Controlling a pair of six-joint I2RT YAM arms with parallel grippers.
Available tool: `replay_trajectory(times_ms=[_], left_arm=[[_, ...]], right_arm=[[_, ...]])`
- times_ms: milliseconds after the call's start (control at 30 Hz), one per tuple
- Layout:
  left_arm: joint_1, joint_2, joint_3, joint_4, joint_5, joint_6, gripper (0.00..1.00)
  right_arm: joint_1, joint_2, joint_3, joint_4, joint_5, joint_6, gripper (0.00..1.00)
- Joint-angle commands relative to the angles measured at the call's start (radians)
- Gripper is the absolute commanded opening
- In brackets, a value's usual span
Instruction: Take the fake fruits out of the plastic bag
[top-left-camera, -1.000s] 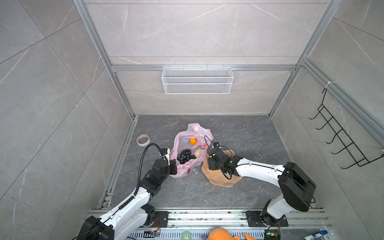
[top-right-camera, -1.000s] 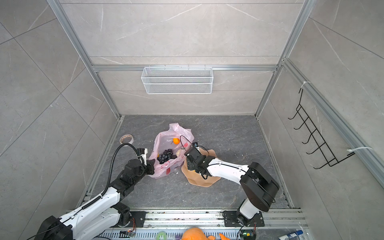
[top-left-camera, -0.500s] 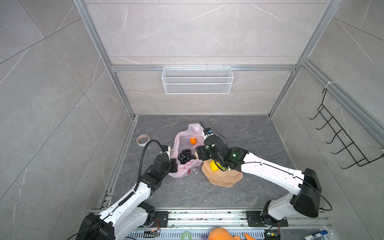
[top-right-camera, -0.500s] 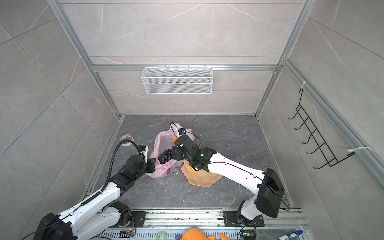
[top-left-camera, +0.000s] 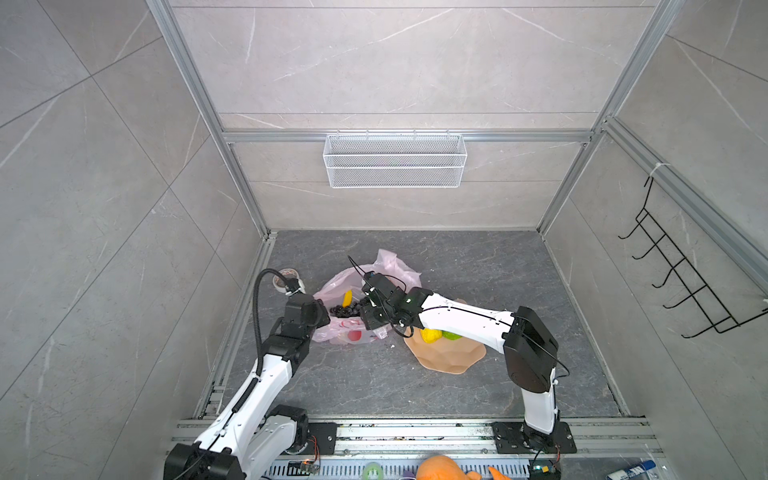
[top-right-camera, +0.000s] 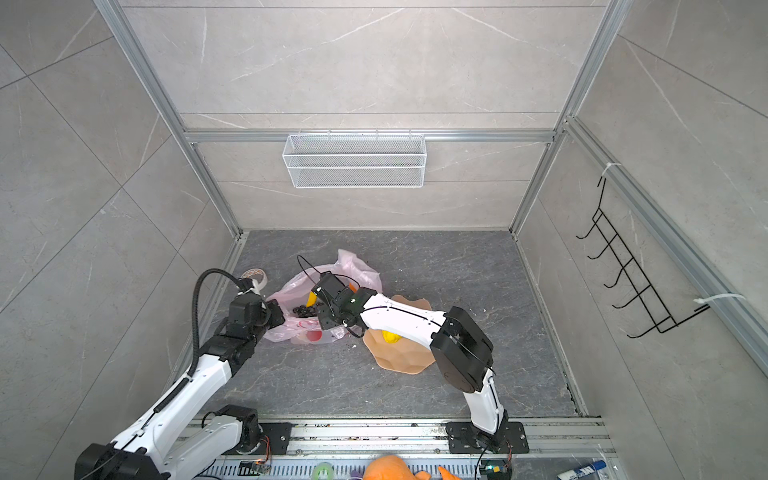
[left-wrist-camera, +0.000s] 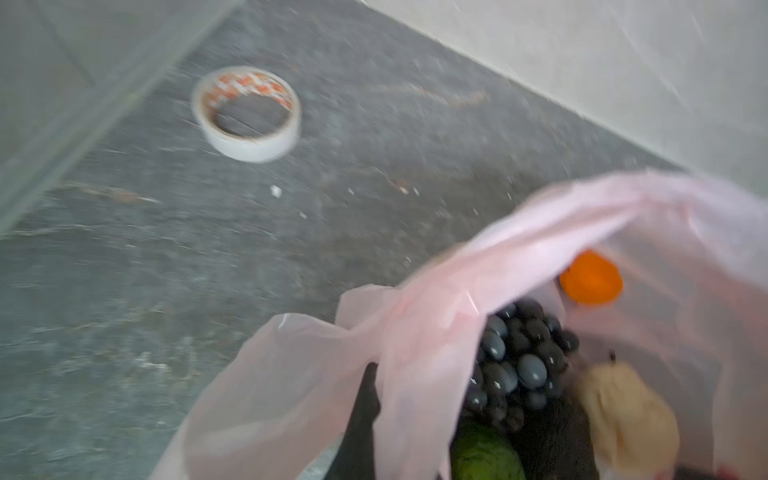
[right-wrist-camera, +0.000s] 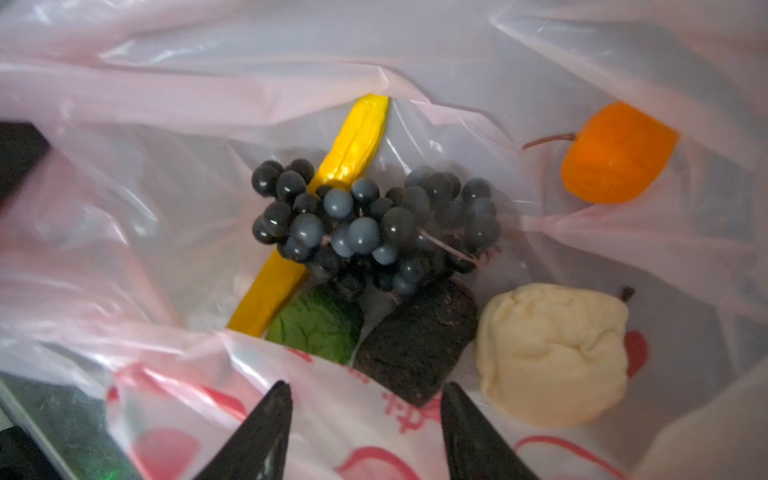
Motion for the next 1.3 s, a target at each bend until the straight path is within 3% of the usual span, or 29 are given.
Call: replay_trajectory(times_ms=[0, 133, 300, 500, 733, 833, 1000, 1267], left_arm=[[0.037, -0.081, -0.021, 0.018, -0.051, -0.039, 0.00], [0.034, -0.168, -0.080, -0.030, -0.058, -0.081, 0.00], [0.034, -0.267, -0.172, -0.115, 0.073, -0.121, 0.02], [0.034, -0.250, -0.185, -0.183, 0.201, -0.147, 0.23], [0.034, -0.191, -0.181, -0.148, 0.259, -0.176, 0.53], [0.034, -0.144, -0.144, -0.192, 0.251, -0.179, 0.59], [0.034, -0.101, -0.161, -0.164, 0.298, -0.182, 0.59], [0.031, -0.108, -0.212, -0.084, 0.357, -0.154, 0.42]], right_arm=[[0.021, 0.010, 0.028, 0.002, -0.048, -0.007, 0.59], [0.049, 0.015, -0.011, 0.021, -0.067, -0.002, 0.58], [0.091, -0.009, -0.124, 0.078, -0.085, 0.005, 0.55], [0.120, -0.036, -0.217, 0.101, -0.085, 0.023, 0.55], [0.120, -0.044, -0.196, 0.093, -0.068, 0.002, 0.54], [0.119, -0.078, -0.179, 0.084, -0.034, -0.008, 0.54], [0.111, -0.112, -0.124, 0.048, 0.018, -0.010, 0.57], [0.085, -0.003, 0.032, -0.048, 0.030, 0.141, 0.64]])
